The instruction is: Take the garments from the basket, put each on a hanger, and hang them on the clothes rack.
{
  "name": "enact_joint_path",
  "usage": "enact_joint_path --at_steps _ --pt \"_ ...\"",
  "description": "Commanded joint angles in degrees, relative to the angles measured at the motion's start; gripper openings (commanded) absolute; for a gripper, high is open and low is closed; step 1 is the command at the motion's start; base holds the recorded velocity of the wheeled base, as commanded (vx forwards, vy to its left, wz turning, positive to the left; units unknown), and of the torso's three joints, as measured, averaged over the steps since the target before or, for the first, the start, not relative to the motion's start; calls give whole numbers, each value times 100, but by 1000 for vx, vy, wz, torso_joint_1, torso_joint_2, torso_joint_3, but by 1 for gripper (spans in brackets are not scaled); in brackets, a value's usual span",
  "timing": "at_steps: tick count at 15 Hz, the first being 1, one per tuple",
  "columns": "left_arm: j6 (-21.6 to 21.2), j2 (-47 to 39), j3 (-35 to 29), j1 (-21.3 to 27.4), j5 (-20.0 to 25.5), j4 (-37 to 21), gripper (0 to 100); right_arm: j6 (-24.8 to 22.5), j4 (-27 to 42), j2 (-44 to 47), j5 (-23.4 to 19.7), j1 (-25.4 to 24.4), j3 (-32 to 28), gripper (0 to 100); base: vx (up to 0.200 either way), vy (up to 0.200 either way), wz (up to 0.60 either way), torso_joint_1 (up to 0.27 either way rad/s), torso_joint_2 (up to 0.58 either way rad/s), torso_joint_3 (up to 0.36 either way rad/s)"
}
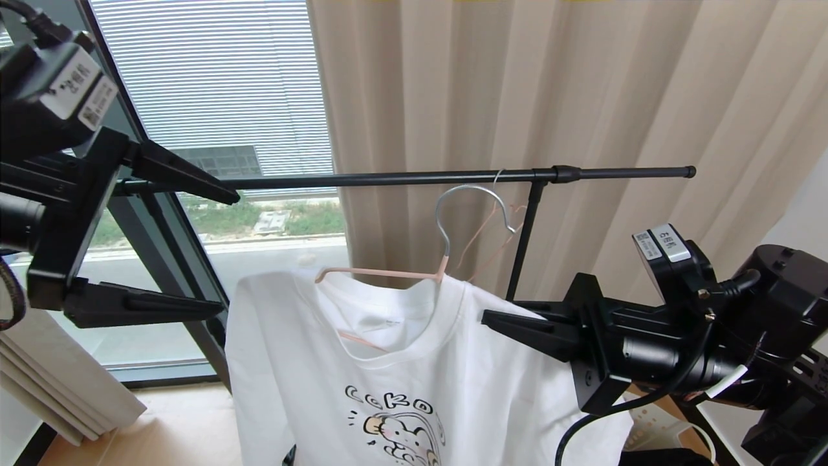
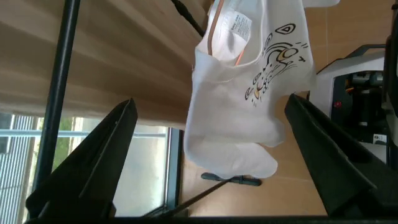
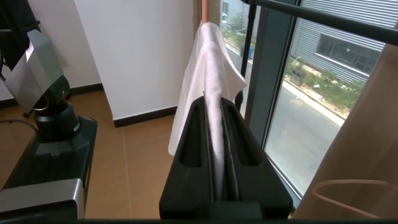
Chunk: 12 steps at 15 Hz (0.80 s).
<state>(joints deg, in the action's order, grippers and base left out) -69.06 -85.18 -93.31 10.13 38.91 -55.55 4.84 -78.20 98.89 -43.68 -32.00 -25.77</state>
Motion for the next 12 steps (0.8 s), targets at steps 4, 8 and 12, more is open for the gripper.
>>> enact_joint_path --at_steps 4,8,12 --pt "51 -737 -162 6 512 -43 100 8 -2 -1 -27 -26 46 0 0 0 0 0 0 0" --pt "138 -1001 -320 33 679 -386 100 -9 -2 -36 -158 -34 99 0 0 0 0 0 0 0" --pt "68 -1326 -443 42 1145 -483 100 -71 -213 7 -238 -43 143 0 0 0 0 0 0 0"
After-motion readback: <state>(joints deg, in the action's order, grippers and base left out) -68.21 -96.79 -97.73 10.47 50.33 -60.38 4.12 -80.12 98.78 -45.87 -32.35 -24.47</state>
